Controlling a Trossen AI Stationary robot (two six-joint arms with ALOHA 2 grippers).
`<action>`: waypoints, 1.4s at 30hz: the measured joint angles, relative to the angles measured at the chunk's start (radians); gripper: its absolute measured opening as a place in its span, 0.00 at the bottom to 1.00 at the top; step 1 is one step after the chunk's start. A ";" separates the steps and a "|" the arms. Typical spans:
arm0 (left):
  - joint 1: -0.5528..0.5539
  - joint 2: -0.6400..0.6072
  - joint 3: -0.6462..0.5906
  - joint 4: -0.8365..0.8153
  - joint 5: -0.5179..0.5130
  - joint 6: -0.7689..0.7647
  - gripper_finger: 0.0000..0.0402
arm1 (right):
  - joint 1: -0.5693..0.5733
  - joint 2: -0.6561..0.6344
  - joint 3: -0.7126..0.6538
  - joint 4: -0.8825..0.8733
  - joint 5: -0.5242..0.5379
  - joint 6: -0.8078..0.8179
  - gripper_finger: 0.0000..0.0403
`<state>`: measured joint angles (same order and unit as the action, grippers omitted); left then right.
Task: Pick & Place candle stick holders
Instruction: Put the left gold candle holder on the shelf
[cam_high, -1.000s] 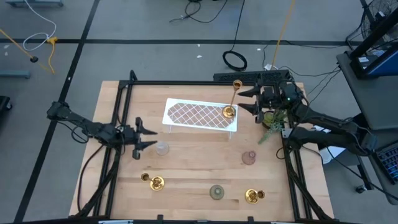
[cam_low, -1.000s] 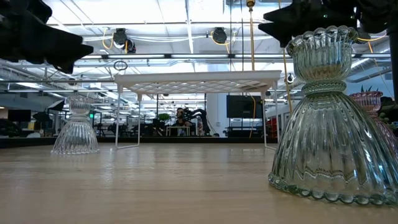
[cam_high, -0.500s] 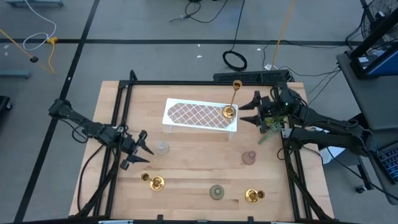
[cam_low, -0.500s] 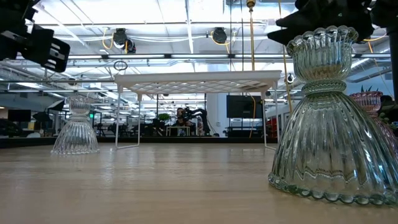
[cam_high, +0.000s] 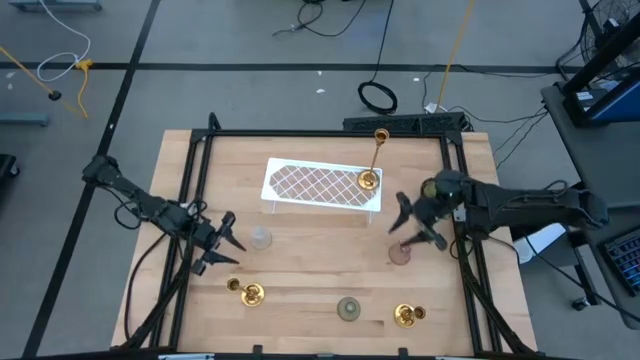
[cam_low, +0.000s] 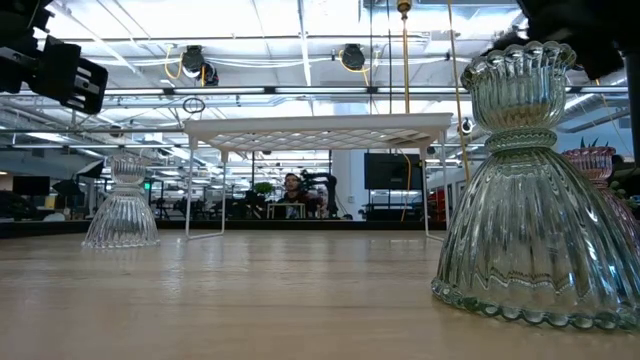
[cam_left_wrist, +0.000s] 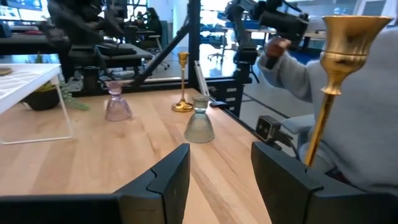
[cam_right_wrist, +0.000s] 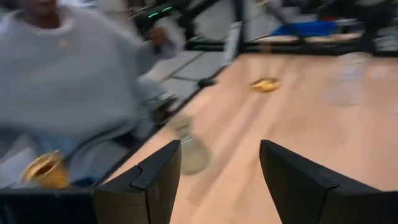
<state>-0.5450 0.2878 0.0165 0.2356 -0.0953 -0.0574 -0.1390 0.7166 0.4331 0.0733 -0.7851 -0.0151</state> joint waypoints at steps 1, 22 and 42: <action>-0.001 0.000 0.000 0.000 -0.001 0.000 0.44 | 0.022 0.000 -0.025 0.033 -0.006 0.001 0.52; 0.000 0.010 0.000 0.068 -0.118 -0.006 0.44 | 0.503 0.026 -0.343 0.605 0.130 0.022 0.52; -0.101 0.500 0.000 0.444 0.070 -0.030 0.43 | 0.647 0.121 -0.343 0.734 0.365 -0.054 0.52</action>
<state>-0.6455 0.7879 0.0162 0.6795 -0.0257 -0.0876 0.5083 0.8371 0.0902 0.8068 -0.4203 -0.0689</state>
